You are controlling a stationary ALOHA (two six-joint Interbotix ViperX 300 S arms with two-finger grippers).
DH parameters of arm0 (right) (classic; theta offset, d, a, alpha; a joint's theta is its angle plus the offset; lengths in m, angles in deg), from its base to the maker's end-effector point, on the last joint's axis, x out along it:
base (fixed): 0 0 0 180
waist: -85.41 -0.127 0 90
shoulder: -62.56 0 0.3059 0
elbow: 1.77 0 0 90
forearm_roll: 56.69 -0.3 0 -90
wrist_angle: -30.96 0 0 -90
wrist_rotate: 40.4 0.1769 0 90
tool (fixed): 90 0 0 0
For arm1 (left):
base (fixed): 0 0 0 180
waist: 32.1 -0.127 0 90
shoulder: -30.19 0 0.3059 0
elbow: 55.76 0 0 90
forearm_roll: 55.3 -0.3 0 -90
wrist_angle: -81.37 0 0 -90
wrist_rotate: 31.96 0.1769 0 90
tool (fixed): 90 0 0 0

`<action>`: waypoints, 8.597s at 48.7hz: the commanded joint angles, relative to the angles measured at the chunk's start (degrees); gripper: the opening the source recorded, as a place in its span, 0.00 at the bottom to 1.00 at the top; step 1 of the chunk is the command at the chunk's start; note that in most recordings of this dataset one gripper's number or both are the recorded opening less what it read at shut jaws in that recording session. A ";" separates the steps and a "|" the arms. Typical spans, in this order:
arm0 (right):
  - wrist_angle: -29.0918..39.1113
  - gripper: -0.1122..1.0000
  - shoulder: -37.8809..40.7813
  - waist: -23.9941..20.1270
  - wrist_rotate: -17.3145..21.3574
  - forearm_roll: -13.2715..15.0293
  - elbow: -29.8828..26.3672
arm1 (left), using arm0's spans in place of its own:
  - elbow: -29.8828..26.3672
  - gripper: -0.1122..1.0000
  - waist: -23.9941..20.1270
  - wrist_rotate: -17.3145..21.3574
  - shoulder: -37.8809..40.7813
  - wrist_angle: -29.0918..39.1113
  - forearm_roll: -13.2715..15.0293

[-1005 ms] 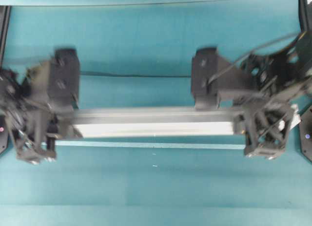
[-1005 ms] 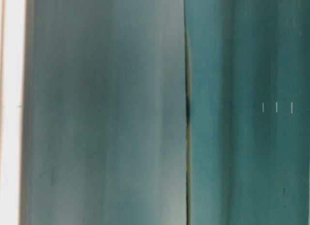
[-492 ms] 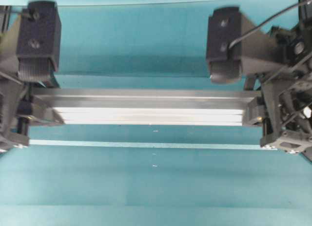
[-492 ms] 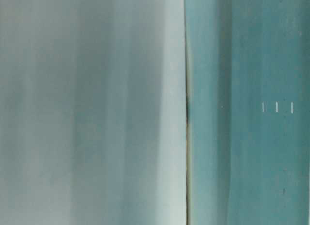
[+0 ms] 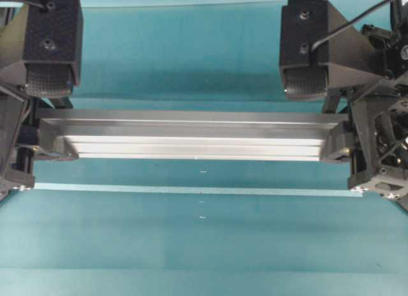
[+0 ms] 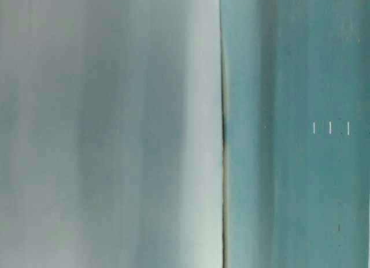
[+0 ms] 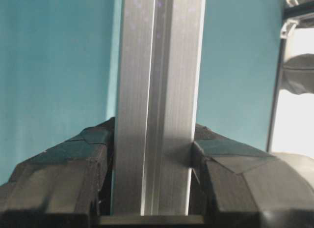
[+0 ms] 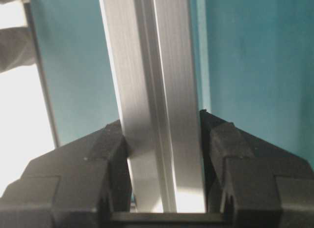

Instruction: Lift the metal rail with both hands and move it towards you.

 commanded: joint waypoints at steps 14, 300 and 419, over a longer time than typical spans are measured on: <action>-2.37 0.42 -1.76 3.78 -0.18 4.66 8.26 | 7.73 0.37 -7.21 -0.53 0.53 -2.02 -1.05; -68.55 0.90 12.39 0.88 -1.49 4.83 58.27 | 56.51 0.95 -6.15 0.88 13.10 -62.58 -1.05; -84.90 0.91 -41.84 2.20 -7.03 5.80 66.62 | 58.71 0.95 -3.52 4.22 -36.04 -72.42 -1.05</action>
